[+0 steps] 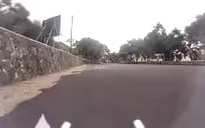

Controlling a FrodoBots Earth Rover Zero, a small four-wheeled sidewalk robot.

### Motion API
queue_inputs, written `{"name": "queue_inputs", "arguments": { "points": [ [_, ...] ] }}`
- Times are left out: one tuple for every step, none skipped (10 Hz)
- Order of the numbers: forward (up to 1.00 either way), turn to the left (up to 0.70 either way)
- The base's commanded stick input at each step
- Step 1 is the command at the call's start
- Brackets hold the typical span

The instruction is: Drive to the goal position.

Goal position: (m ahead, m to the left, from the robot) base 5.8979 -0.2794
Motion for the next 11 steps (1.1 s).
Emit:
{"name": "queue_inputs", "arguments": {
  "points": [
    [0.70,0.00],
    [0.70,0.00],
    [0.70,0.00],
    [0.70,0.00],
    [0.70,0.00],
    [0.70,0.00],
    [0.70,0.00],
    [0.70,-0.10],
    [0.70,-0.25],
    [0.70,-0.35],
    [0.70,-0.35]
  ]
}}
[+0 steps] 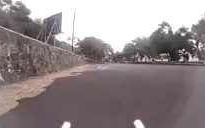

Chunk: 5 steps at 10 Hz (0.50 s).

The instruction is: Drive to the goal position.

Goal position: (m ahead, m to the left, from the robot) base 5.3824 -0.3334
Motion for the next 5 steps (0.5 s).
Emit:
{"name": "queue_inputs", "arguments": {
  "points": [
    [0.70,-0.35],
    [0.70,-0.19],
    [0.70,0.00],
    [0.70,0.00],
    [0.70,0.00]
  ]
}}
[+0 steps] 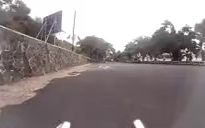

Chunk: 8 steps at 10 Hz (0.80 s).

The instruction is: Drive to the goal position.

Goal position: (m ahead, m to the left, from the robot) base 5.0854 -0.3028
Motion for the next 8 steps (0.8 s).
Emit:
{"name": "queue_inputs", "arguments": {
  "points": [
    [0.70,0.00],
    [0.70,0.00],
    [0.70,0.00],
    [0.70,0.00],
    [0.70,0.00],
    [0.70,0.00],
    [0.70,0.00],
    [0.70,0.00]
  ]
}}
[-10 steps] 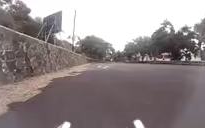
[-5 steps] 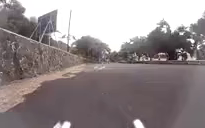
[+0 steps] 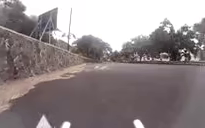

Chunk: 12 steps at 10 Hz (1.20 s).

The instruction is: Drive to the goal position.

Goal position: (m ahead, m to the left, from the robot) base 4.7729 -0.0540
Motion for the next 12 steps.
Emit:
{"name": "queue_inputs", "arguments": {
  "points": [
    [0.70,0.00],
    [0.70,0.00],
    [0.70,0.00],
    [0.70,0.00],
    [0.70,0.00],
    [0.70,0.00],
    [0.70,0.00],
    [0.70,-0.23],
    [0.70,-0.35],
    [0.70,-0.35],
    [0.70,-0.35],
    [0.70,-0.35]
  ]
}}
